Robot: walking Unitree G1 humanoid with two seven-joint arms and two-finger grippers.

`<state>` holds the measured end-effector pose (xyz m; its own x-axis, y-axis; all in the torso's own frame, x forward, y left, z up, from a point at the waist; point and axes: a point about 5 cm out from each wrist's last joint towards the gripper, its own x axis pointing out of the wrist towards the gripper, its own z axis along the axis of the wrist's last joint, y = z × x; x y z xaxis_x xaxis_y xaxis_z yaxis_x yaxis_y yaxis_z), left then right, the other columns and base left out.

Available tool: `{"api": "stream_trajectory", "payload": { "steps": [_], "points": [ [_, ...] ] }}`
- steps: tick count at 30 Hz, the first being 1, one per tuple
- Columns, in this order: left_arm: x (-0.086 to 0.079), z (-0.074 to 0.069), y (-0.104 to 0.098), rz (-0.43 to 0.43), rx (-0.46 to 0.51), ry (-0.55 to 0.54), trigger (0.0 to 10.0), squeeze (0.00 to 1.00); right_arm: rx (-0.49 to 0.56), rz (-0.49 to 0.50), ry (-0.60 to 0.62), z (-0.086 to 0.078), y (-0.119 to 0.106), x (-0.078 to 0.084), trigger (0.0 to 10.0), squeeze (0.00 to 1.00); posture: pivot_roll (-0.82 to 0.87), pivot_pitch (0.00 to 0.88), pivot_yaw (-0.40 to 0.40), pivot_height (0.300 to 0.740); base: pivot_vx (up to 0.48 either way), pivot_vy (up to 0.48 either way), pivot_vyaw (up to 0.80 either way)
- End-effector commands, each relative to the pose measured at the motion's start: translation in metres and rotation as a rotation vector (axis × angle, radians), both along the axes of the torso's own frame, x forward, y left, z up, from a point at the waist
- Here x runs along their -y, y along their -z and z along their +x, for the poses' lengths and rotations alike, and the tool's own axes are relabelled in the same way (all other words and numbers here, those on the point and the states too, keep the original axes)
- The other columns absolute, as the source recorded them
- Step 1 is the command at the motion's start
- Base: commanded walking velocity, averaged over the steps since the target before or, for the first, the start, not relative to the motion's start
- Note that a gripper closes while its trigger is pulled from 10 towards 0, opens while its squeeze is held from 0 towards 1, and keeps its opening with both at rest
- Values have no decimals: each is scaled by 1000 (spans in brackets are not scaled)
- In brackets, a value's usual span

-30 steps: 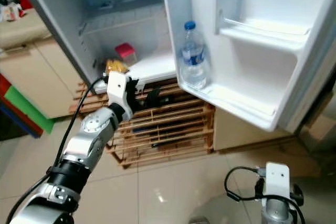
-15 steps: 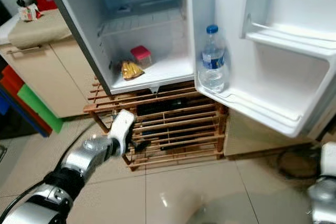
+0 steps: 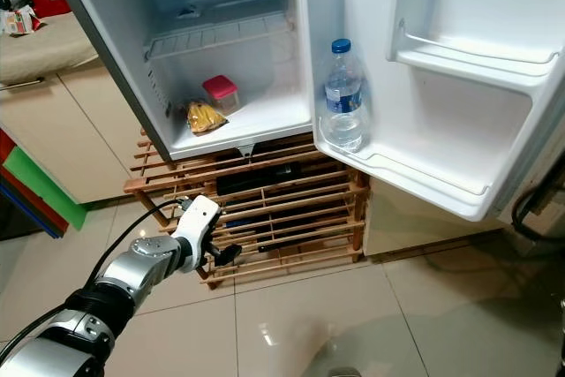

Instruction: Restocking fridge

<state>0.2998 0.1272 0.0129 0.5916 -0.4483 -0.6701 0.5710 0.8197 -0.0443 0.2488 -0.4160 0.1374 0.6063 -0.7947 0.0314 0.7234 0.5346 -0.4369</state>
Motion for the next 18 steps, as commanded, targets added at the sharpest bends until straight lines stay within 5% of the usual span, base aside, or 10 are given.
{"api": "stream_trajectory", "payload": {
  "steps": [1, 6, 8, 14, 18],
  "points": [
    [-10, -1, 2, 32, 1, -10, 10000, 0, 65, 13, -94, 13, -4, -16, 10000, 0, -189, 0, 141, 740, 0, 0, 0],
    [-15, -4, 6, 68, -2, -1, 10000, 0, 161, 95, -260, 23, -10, -45, 10000, 0, -178, 0, 130, 740, 0, 0, 0],
    [-28, -14, 18, 149, -44, 8, 10000, 0, 165, 173, -389, 24, -3, -66, 10000, 0, -190, 0, 136, 740, 0, 0, 0],
    [-40, -23, 30, 220, -87, 7, 10000, 0, 183, 302, -496, 22, 3, -86, 10000, 0, -197, 0, 137, 740, 0, 0, 0],
    [-42, -25, 32, 237, -88, 13, 10000, 0, 59, 578, -888, 11, 16, -139, 10000, 0, -197, 0, 133, 740, 0, 0, 0]
  ]
}}
